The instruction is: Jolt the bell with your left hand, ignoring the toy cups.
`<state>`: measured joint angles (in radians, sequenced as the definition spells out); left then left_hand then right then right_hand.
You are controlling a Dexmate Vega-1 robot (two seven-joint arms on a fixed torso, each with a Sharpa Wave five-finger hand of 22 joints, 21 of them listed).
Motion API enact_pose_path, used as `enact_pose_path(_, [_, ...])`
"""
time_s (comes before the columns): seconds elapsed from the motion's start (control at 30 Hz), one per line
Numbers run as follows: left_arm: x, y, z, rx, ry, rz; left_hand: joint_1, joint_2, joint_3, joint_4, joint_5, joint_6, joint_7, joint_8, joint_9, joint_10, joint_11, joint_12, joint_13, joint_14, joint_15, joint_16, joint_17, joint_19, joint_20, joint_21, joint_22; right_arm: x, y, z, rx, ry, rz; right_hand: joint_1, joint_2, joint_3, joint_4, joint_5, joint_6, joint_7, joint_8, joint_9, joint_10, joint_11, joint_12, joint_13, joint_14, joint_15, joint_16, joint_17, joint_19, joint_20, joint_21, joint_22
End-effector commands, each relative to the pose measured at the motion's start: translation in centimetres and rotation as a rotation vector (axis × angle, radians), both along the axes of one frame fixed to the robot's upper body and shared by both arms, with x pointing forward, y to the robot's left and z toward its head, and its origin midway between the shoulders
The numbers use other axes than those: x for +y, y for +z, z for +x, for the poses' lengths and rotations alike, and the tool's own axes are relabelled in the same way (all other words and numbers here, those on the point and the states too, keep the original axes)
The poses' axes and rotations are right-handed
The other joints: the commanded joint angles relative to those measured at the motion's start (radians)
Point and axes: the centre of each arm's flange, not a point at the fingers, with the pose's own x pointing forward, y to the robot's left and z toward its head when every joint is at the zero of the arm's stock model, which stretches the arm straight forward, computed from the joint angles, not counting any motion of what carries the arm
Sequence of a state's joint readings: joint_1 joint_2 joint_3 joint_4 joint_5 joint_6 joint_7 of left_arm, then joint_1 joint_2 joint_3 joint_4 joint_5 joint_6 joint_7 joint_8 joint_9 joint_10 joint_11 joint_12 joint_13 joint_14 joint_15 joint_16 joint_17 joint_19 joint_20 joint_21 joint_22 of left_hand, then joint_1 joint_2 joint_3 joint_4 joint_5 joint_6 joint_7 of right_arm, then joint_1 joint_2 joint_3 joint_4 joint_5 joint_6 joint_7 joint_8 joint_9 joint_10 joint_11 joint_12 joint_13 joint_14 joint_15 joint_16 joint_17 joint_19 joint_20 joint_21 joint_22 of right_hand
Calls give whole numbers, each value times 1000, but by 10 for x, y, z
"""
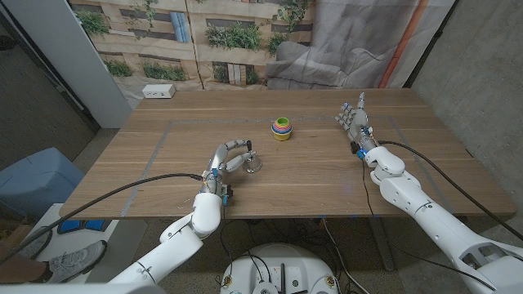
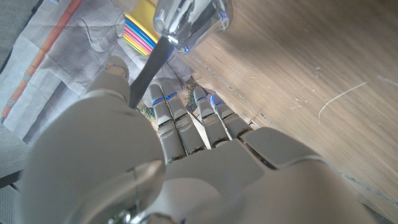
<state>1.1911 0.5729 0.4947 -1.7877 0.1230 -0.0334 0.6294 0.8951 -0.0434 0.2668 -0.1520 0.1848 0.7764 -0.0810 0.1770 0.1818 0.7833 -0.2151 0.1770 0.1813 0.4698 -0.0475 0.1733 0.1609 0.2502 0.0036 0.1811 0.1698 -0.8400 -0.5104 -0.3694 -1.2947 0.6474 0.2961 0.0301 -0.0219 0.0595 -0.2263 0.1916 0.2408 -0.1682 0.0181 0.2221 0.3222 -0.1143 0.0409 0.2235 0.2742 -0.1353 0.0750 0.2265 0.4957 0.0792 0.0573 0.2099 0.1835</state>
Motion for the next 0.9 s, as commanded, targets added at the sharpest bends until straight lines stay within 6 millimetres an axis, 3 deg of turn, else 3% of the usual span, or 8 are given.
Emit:
enact_pose_path(0.03, [4, 5, 0, 29, -51, 61, -35, -6, -16, 3, 6, -60, -3, -4, 0, -71, 5, -2, -1, -61, -80, -4, 5, -45, 0, -2, 1, 0, 0, 0, 0, 1, 0, -2, 104, -7, -1, 8, -54, -1, 5, 3, -1, 0, 6, 2, -5, -5, 7, 4, 8, 1, 5, 3])
enact_pose_path(0.33, [19, 12, 0, 57, -94, 109, -113, -21, -39, 11, 5, -205, 9, -7, -6, -252, 37, -5, -4, -182, -42, -3, 6, -151, -54, -5, -2, 0, 0, 0, 0, 1, 0, -2, 104, -7, -1, 8, -53, -3, 5, 3, -2, 0, 6, 2, -4, -5, 8, 4, 8, 2, 5, 3])
enact_pose_path(0.57, [32, 21, 2, 58, -127, 122, -178, -23, -53, 18, 3, -310, 20, -6, -8, -382, 83, -4, -6, -268, -21, -3, 7, -234, -54, -7, -2, 0, 0, 0, 0, 1, 0, -2, 104, -7, -1, 8, -53, -2, 5, 3, -1, 0, 6, 2, -4, -5, 8, 4, 8, 1, 5, 3])
enact_pose_path(0.8, [38, 28, 3, 85, -183, 109, -224, -19, -61, 26, 1, -371, 32, -8, -8, -447, 123, -4, -6, -317, -6, -5, 7, -275, -51, -6, -2, 0, 0, 0, 0, 0, 0, -2, 104, -7, -1, 8, -54, -2, 5, 3, -2, 0, 6, 2, -4, -3, 8, 4, 8, 2, 5, 3])
enact_pose_path(0.9, [41, 30, 4, 97, -221, 79, -231, -19, -62, 27, 0, -375, 42, -7, -8, -449, 128, -1, -6, -321, -1, -4, 7, -279, -49, -6, -2, 0, 0, 0, 0, 0, 0, -2, 104, -7, -1, 8, -54, -2, 5, 3, -2, 0, 6, 2, -4, -3, 8, 4, 8, 2, 5, 3])
